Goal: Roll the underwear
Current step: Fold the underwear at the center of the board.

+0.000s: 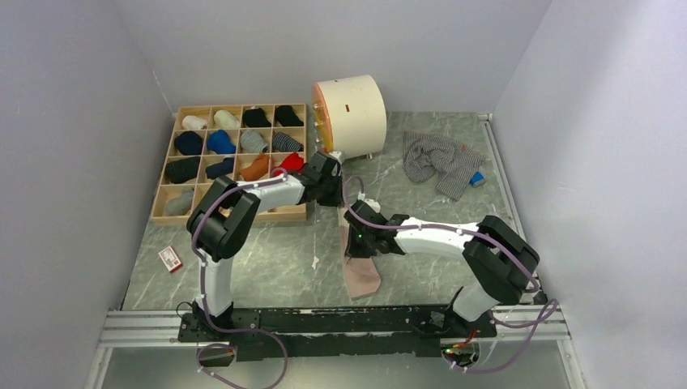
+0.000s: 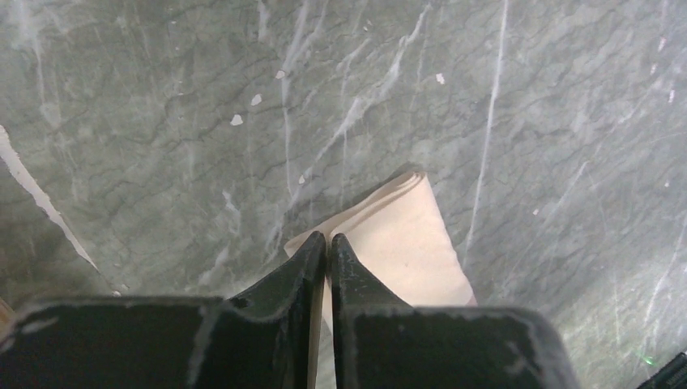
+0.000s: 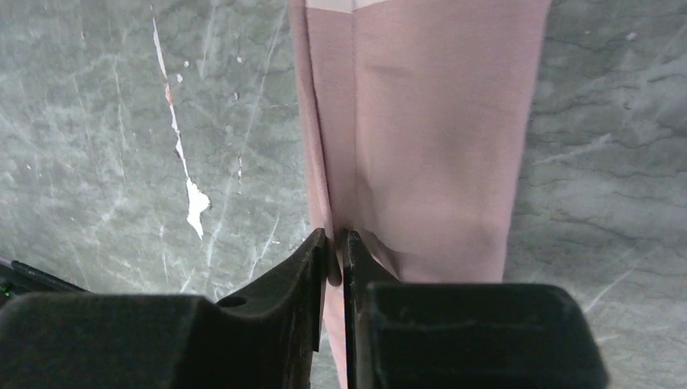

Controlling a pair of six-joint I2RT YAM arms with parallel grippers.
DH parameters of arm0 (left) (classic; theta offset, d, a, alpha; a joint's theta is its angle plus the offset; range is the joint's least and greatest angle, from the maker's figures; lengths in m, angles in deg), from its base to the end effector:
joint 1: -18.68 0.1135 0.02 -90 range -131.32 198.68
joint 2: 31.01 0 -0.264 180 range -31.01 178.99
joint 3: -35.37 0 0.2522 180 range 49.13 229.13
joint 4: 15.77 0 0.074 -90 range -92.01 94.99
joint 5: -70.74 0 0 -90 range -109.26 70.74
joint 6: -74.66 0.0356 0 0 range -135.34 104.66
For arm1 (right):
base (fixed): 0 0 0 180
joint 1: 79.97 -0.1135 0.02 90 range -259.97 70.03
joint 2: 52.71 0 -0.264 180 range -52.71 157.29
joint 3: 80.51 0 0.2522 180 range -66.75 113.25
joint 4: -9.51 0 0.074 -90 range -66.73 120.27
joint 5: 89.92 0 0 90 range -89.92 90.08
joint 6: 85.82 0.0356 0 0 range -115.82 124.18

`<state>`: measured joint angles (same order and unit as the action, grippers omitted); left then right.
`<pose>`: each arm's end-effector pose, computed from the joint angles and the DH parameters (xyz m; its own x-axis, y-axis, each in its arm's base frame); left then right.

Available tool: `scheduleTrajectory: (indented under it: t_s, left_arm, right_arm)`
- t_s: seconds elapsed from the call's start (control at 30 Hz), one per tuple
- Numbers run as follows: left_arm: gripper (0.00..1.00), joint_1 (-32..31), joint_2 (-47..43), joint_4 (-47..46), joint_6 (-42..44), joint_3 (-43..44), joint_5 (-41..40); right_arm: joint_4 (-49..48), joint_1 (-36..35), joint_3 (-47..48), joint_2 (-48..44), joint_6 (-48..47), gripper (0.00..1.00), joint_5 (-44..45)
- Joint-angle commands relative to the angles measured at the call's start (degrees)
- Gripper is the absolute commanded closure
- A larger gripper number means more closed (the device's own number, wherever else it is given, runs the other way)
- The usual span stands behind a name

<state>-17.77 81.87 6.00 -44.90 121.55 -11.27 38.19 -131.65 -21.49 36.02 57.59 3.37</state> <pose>0.3352 -0.2537 0.1616 -0.8506 0.0209 -0.5254 0.2792 0.8647 -0.4176 0.1818 0.2267 0.1592 -0.9287 0.1177 -0.3517 -0.0318 0.9195 0.3917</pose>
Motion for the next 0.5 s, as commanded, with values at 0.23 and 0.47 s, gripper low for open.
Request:
scheduleTrajectory:
  t_s: [0.23, 0.47]
  left_arm:
    - [0.63, 0.4, -1.3, 1.3, 1.3, 2.3, -2.0]
    - [0.52, 0.6, -6.3, 2.2, 0.3, 2.7, -1.7]
  right_arm:
    - [-0.3, -0.1, 2.8, -6.3, -2.6, 0.65, -5.1]
    - [4.1, 0.0, 1.3, -14.1, -1.4, 0.64, -0.3]
